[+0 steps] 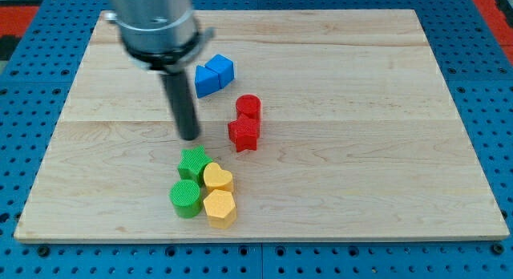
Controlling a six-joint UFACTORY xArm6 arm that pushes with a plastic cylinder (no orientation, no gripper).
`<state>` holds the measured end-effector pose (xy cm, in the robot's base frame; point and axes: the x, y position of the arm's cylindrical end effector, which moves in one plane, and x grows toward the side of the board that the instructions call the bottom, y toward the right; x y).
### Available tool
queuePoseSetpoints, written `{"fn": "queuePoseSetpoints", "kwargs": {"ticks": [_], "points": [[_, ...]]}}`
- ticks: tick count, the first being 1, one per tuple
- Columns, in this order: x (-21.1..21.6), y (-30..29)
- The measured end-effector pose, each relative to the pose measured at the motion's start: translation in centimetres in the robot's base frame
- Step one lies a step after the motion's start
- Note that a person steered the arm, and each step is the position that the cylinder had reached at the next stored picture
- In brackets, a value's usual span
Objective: Place red circle to the top of the red star
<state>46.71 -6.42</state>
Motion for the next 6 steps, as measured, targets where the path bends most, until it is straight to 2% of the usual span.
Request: {"fn": "queuePoseSetpoints", "kwargs": {"ticks": [1, 2, 3, 4, 5, 6], "points": [[0.6, 11.4], [1.1, 12.9], [-1.2, 3.6], [-4.8, 2.0], [-6.2, 4.8], [-3.9, 15.6]]}}
